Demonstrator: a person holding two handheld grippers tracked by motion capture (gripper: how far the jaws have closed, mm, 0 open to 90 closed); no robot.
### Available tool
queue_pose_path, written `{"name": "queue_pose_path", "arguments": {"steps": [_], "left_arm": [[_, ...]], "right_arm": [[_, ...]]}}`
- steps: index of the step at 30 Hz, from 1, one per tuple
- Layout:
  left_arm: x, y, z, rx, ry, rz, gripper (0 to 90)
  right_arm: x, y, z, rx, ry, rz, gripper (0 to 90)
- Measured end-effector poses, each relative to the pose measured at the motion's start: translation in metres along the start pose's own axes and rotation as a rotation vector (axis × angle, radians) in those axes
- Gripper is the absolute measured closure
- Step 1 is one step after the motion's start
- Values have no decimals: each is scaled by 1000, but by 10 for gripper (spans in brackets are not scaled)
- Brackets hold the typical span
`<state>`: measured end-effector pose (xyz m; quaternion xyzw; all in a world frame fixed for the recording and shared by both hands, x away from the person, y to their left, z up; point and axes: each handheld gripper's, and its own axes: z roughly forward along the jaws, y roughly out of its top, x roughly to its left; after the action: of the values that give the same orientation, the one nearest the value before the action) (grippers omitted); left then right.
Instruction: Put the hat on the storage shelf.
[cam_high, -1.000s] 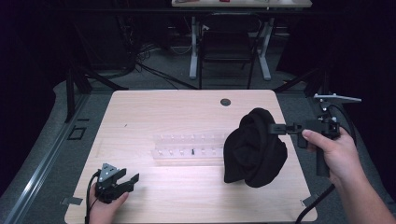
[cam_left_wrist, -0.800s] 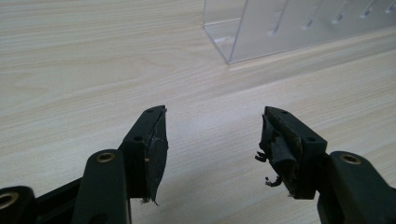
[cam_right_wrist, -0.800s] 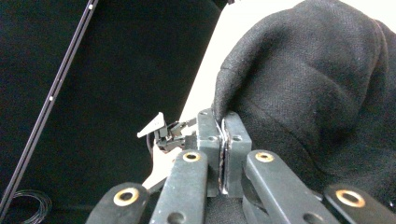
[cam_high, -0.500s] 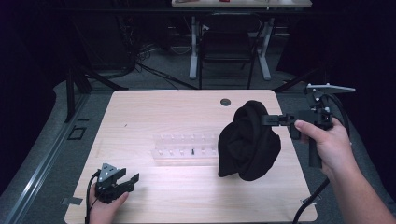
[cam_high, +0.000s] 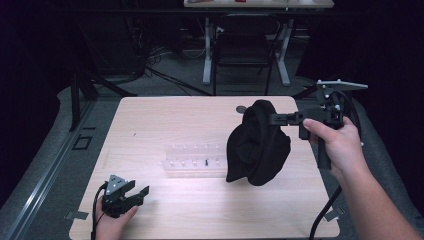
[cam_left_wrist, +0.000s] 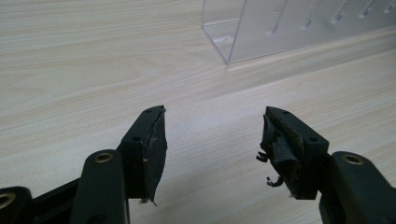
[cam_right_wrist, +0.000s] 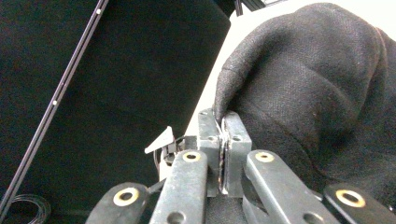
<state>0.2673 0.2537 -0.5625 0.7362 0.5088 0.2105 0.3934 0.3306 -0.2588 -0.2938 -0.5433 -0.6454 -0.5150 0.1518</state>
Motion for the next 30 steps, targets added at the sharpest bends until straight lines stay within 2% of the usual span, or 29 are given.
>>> {"name": "queue_pose_path", "arguments": {"steps": [14, 30], "left_arm": [[0, 0, 0, -3, -6, 1, 401], [0, 1, 0, -1, -10, -1, 401]], "right_arm": [[14, 15, 21, -3, -18, -24, 885], [14, 28, 47, -4, -17, -26, 884]]}}
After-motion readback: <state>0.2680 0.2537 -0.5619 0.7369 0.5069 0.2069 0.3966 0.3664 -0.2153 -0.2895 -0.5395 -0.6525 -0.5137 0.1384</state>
